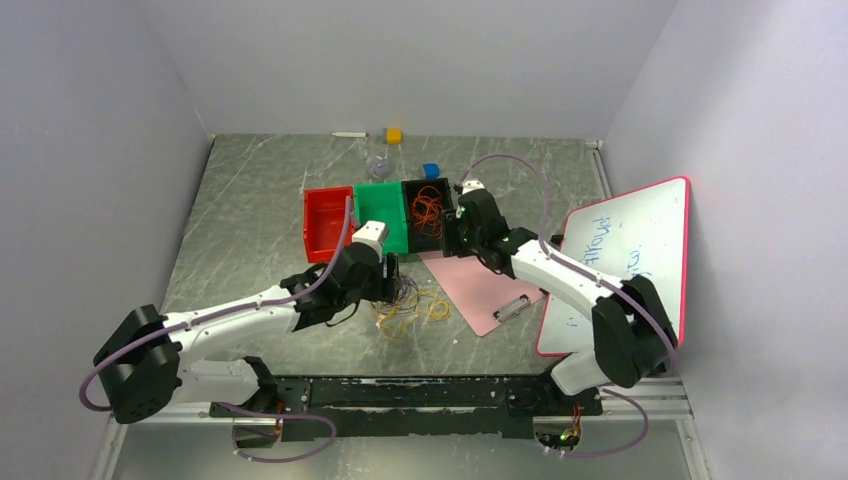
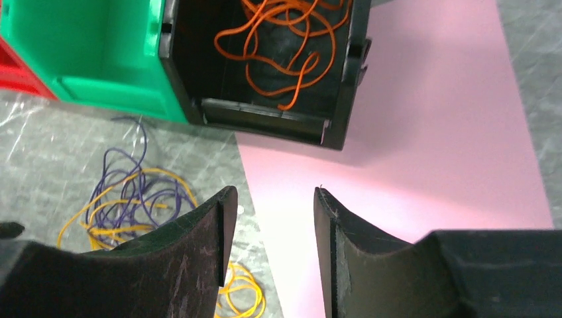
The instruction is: Untangle the cables
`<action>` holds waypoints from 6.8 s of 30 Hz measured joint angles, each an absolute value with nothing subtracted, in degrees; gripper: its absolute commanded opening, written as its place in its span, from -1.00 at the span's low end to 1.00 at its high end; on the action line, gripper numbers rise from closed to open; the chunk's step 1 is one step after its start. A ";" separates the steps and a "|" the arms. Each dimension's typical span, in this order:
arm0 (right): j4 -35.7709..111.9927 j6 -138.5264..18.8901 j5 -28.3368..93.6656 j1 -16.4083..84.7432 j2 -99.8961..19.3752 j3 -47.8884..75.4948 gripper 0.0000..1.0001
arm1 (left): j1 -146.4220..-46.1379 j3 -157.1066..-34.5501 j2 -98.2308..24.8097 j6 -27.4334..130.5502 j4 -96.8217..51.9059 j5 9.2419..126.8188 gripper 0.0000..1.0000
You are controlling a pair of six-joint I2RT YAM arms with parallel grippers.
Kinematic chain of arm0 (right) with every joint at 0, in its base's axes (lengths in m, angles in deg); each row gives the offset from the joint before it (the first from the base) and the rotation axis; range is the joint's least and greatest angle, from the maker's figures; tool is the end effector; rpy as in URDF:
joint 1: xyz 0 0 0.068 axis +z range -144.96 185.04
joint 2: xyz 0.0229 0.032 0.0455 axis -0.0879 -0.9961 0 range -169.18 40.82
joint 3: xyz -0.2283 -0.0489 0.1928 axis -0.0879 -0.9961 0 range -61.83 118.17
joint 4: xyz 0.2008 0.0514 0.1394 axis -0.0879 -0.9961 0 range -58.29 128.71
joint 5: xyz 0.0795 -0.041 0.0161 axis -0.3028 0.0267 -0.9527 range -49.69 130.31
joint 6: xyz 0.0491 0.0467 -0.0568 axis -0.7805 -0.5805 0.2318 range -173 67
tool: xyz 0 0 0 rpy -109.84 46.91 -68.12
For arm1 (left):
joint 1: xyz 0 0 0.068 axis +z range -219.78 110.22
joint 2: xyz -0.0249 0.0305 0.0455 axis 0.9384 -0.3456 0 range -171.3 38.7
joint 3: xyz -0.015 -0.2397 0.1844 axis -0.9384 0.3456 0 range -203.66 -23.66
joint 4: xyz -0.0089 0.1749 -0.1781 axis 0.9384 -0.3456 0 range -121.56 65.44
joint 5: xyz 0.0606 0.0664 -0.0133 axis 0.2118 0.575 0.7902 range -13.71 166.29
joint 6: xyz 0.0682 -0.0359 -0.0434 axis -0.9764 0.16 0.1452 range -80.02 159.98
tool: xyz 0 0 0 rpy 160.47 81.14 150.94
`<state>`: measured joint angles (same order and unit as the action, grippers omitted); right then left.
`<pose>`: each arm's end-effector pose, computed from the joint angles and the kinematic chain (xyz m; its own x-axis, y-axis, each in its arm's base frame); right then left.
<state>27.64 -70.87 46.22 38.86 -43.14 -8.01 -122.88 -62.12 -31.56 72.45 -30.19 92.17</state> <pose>0.2825 0.1796 0.2417 -0.6710 -0.0823 -0.7369 -0.2978 0.9401 0.1662 0.1784 -0.2018 0.2287 -0.6507 0.0066 -0.7593 0.3430 0.8947 -0.2862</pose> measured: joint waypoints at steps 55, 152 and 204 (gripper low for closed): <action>42.74 -58.00 25.08 46.21 -42.90 -25.19 -0.90 | -116.81 -59.43 -33.81 76.01 -29.86 86.05 0.28; 14.89 -58.06 32.08 46.32 -35.82 29.17 -1.00 | -116.74 -73.44 -6.60 58.87 -30.98 81.68 0.44; 22.70 -67.92 33.06 46.30 -13.55 5.65 0.35 | -116.74 -100.72 -27.00 46.02 -31.98 63.32 -0.86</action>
<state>22.70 -67.92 33.06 46.30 -13.55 5.65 -116.74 -100.72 -27.00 46.02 -31.98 63.32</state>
